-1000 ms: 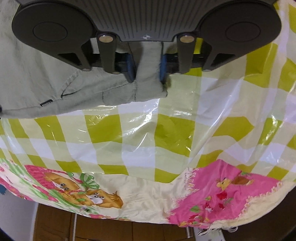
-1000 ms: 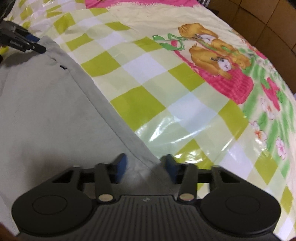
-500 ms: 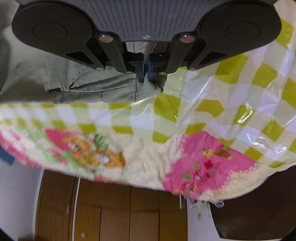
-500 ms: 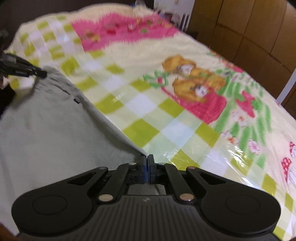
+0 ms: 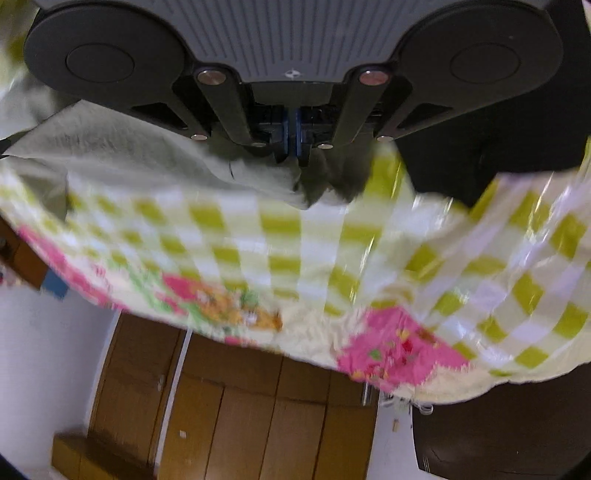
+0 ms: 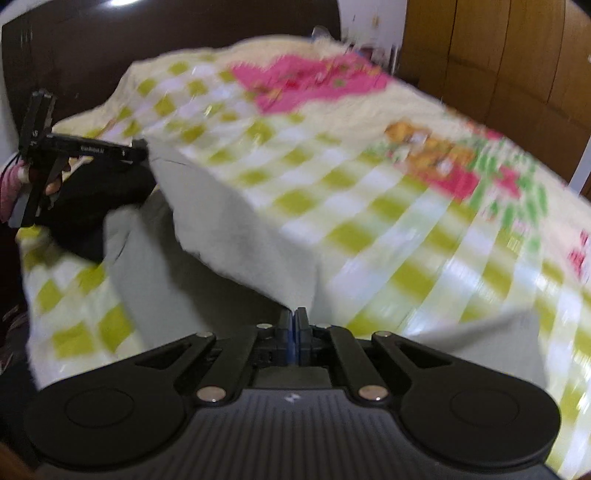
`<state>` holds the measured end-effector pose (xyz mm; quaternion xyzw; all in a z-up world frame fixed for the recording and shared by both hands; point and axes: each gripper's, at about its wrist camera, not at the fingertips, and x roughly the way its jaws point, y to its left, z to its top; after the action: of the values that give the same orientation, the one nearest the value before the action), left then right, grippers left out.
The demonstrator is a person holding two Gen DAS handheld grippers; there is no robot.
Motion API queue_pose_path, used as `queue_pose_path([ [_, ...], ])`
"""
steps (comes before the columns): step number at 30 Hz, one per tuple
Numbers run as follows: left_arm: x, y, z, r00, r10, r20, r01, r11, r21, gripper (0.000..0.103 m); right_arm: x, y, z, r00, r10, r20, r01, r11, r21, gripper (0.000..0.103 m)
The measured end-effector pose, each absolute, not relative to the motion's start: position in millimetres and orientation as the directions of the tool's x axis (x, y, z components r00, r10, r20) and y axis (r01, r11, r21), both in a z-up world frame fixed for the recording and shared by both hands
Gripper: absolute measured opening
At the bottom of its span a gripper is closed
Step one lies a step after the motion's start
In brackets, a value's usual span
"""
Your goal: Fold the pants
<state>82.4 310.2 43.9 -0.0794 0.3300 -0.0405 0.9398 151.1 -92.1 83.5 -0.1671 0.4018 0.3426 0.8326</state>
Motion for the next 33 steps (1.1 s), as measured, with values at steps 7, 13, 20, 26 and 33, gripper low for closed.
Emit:
queue_pose_path([
  [7, 50, 325, 19, 0.754, -0.076, -0.653, -0.053, 0.983, -0.175, 0.018, 123, -69, 27, 0.352, 0.392, -0.85, -0.707, 0.707, 0.034, 0.001],
  [13, 38, 318, 24, 0.761, -0.035, -0.647, -0.031, 0.995, -0.091, 0.019, 113, -72, 22, 0.338, 0.369, -0.866, -0.708, 0.705, 0.024, 0.001],
  [20, 33, 278, 20, 0.749, -0.051, -0.661, 0.138, 0.987, 0.081, 0.031, 102, -77, 16, 0.349, 0.255, -0.902, -0.716, 0.694, -0.081, 0.006],
  [26, 14, 288, -7, 0.715, -0.056, -0.697, 0.124, 0.991, 0.047, 0.036, 86, -67, 49, 0.467, 0.257, -0.846, -0.698, 0.695, -0.174, 0.009],
  [33, -3, 332, -10, 0.726, 0.117, -0.678, -0.072, 0.993, 0.094, 0.036, 96, 24, 53, 0.446, 0.433, -0.783, -0.795, 0.593, -0.125, 0.019],
])
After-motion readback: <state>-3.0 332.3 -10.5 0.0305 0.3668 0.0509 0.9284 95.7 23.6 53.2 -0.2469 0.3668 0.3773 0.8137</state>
